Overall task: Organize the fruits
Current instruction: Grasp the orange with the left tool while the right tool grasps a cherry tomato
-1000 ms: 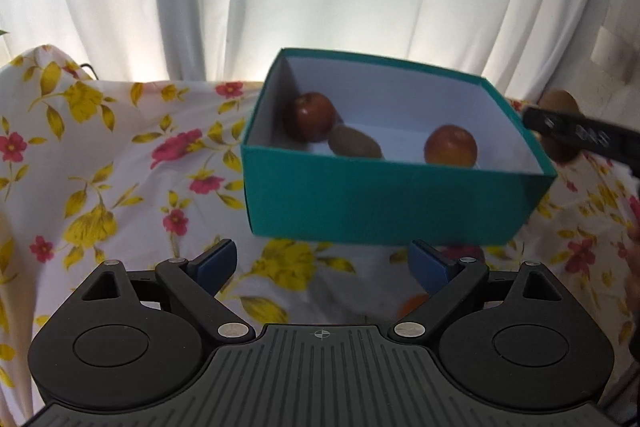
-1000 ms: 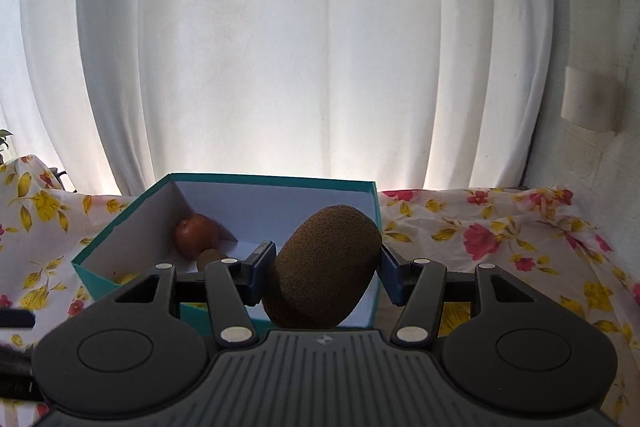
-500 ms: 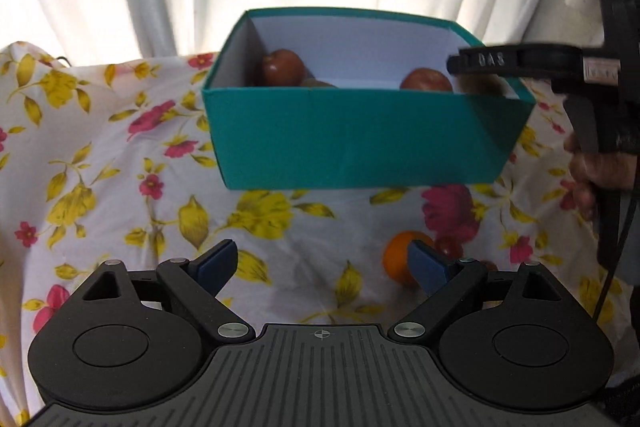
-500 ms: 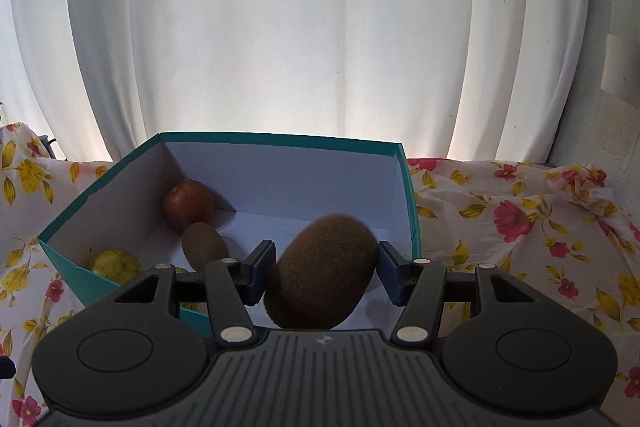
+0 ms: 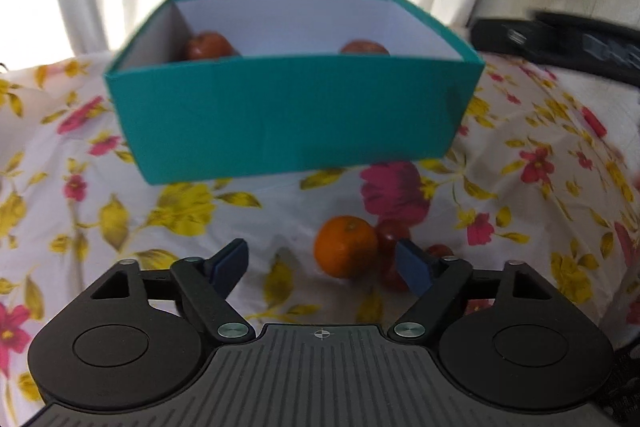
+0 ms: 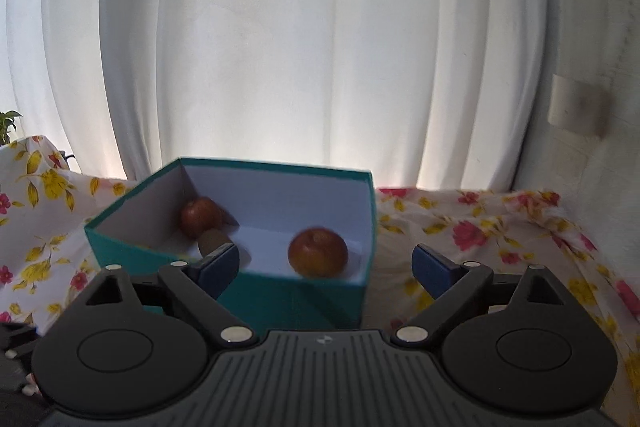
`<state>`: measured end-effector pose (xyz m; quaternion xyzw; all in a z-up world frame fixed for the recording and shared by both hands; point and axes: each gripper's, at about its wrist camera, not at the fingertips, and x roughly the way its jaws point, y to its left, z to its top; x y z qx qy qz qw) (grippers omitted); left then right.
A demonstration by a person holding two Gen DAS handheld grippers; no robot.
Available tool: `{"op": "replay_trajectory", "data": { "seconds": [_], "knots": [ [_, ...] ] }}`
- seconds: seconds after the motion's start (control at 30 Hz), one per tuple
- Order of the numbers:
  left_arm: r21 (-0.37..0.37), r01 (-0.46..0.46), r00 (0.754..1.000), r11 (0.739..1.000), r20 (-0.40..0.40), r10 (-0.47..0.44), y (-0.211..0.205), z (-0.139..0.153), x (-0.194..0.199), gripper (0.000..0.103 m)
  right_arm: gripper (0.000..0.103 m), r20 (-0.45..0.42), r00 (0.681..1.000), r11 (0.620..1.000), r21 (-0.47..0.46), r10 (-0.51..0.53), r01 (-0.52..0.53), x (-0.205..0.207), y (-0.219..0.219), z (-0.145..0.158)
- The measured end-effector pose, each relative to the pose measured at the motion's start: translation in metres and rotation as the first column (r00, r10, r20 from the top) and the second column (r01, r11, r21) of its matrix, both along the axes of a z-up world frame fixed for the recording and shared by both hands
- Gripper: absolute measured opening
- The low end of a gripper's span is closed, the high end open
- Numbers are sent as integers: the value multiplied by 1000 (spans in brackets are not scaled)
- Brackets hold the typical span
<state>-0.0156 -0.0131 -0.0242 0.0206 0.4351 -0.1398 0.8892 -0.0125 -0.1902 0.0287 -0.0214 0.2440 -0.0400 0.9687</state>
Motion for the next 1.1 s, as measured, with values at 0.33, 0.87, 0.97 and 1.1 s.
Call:
{"op": "replay_trajectory", "data": {
  "seconds": [0.33, 0.87, 0.97, 1.1],
  "knots": [
    [-12, 4, 997, 1000, -71, -4, -7, -16, 17, 74, 95, -81, 994, 997, 43, -66, 70, -20, -13, -15],
    [-87, -19, 993, 996, -118, 9, -2, -17, 26, 46, 95, -113, 992, 998, 31, -54, 58, -29, -5, -22],
    [-86, -36, 995, 996, -98, 28, 3, -9, 20, 46, 95, -135, 989, 998, 13, -56, 59, -30, -2, -29],
    [-103, -74, 995, 992, -70, 67, 15, 8, 14, 46, 93, -174, 984, 999, -10, -45, 44, -32, 4, -43]
  ]
}}
